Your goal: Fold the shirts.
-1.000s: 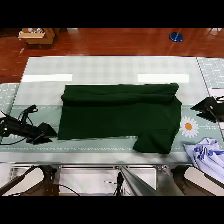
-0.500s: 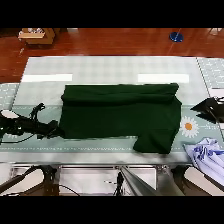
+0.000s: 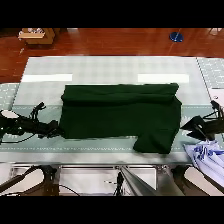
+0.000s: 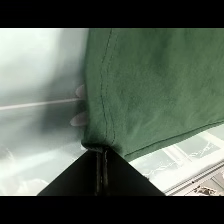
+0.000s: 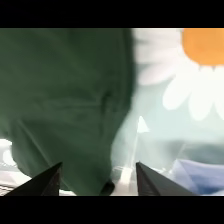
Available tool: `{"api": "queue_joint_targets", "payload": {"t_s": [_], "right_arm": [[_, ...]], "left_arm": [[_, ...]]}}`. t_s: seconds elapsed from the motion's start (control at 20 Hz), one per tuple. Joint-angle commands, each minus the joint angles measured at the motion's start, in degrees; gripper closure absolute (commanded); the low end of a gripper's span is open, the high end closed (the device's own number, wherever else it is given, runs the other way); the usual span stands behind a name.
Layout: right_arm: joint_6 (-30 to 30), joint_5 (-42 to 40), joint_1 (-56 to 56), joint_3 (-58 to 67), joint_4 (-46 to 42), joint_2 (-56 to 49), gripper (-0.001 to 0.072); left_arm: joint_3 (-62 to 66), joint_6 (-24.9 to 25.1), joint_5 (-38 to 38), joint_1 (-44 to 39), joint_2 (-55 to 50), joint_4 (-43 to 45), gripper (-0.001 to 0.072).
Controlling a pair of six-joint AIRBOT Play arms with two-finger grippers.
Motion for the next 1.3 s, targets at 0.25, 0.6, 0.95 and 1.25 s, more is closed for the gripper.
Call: {"api": "queue_joint_targets", "payload": {"t_s": [0.25,0.6,0.95,1.25], "right_arm": [[0.31,-7.28,0.02,-7.48,0.11,0.04,0.0167],[1.09,-20.52,8.24,-14.95,6.14,0.00,0.0433],[0.55,-14.05,10.36,-0.02,10.40,4.61,0.0678],[1.68,-15.89,10.38,12.31,12.90,8.98,0.0678]], "left_arm": [[-0.04,0.20,0.37,0.07,-0.04,0.15,0.0676],[-0.04,0.20,1.38,0.07,-0.04,0.15,0.0676],[2.64,2.36,-4.63,0.07,2.71,-3.54,0.0677],[12.46,2.73,-7.15,0.00,11.06,-19.93,0.0677]]}}
